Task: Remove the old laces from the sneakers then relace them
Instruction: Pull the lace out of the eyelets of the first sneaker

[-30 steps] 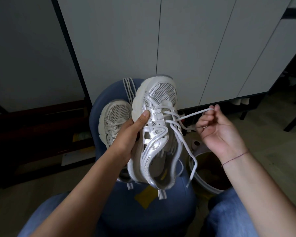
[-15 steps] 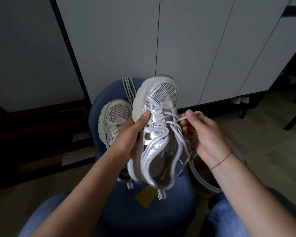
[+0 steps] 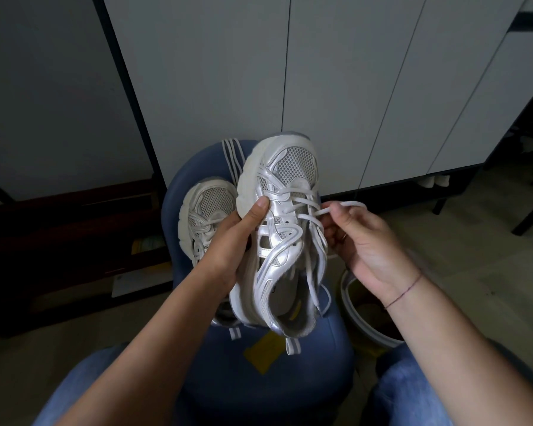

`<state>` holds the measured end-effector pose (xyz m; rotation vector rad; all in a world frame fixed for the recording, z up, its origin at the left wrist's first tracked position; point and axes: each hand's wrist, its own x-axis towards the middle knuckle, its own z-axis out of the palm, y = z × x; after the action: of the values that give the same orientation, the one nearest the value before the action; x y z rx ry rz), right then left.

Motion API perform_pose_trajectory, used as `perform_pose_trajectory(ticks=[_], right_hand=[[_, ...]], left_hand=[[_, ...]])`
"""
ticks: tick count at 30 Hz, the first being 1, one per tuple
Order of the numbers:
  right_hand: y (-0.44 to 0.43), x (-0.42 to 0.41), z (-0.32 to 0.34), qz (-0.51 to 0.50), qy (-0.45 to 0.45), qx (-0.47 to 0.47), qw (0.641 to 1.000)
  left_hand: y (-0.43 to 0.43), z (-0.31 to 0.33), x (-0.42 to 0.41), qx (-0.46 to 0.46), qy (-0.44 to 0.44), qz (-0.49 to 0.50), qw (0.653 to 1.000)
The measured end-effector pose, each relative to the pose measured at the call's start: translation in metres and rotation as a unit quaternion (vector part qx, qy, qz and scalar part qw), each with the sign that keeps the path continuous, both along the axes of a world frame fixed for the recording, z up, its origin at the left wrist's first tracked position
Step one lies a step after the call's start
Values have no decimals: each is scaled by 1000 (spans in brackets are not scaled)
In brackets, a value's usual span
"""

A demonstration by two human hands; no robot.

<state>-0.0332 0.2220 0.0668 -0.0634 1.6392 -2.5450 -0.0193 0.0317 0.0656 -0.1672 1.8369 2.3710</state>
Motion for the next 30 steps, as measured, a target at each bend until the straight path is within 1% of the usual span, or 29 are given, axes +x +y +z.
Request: perform_pose_trajectory(ticks=[3, 6, 8, 11, 13, 14, 16, 18, 20, 22, 25, 27, 30], right_hand=[[-4, 1, -3, -46, 27, 56, 997], [-3, 1, 0, -78, 37, 75, 993], [1, -1, 5, -94, 26, 30, 995], [18, -8, 12, -120, -12, -82, 989], [27, -11, 13, -131, -33, -122, 983], [28, -11, 12, -130, -38, -117, 984], [23, -8, 11, -106, -35, -68, 991], [13, -4, 7, -61, -16, -18, 998], [3, -1, 4, -38, 7, 22, 999], [-2, 1, 1, -37, 24, 50, 998], [-2, 0, 0, -54, 26, 58, 997], [1, -2, 3, -71, 15, 27, 997], [11, -7, 10, -108, -6, -56, 993]], left_hand=[[0, 0, 0, -10, 2, 0, 1000], [0, 0, 1, -12, 7, -4, 1000], [-1, 0, 0, -14, 8, -6, 1000], [-3, 0, -1, -9, 10, -2, 1000], [-3, 0, -2, -7, 12, 4, 1000], [-4, 0, -2, -6, 13, 5, 1000], [-3, 0, -2, -4, 12, 4, 1000], [-2, -1, -1, -7, 11, 2, 1000], [-1, -1, -1, -12, 10, 1, 1000], [-1, -2, -1, -11, 10, 0, 1000], [-2, -3, -1, -15, 11, -4, 1000], [-3, -3, -2, -17, 11, -3, 1000], [-4, -3, -3, -16, 10, -1, 1000]])
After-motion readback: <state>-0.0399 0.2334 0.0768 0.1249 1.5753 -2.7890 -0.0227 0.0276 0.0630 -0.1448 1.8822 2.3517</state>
